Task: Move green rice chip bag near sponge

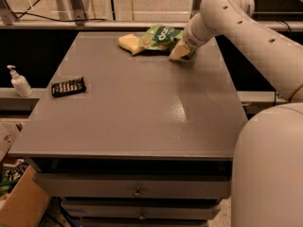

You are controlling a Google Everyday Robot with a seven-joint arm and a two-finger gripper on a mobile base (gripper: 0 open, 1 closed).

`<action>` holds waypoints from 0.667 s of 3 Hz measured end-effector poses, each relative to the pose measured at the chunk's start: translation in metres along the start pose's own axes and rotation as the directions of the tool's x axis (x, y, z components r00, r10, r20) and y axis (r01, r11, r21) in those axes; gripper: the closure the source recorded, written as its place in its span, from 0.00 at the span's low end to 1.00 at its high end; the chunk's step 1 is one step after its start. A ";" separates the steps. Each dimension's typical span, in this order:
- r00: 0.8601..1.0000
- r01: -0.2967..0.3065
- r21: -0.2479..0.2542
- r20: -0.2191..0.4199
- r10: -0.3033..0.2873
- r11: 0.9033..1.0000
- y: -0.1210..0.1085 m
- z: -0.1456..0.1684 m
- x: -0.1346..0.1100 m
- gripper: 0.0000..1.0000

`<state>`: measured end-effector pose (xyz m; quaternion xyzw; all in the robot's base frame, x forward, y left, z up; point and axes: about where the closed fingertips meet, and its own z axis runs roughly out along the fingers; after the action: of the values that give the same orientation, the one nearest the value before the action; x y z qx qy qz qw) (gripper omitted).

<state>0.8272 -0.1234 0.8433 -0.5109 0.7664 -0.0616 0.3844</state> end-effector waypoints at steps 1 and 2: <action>1.000 0.002 -0.002 0.015 -0.002 1.000 0.001 -0.004 -0.002 0.00; 0.997 -0.012 -0.014 0.074 0.013 1.000 -0.001 -0.030 -0.001 0.00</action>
Offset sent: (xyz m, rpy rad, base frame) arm -0.0514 -0.0347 0.0685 0.1827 -0.0581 0.0830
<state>0.8090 -0.1319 0.8652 -0.5106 0.7553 -0.0351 0.4094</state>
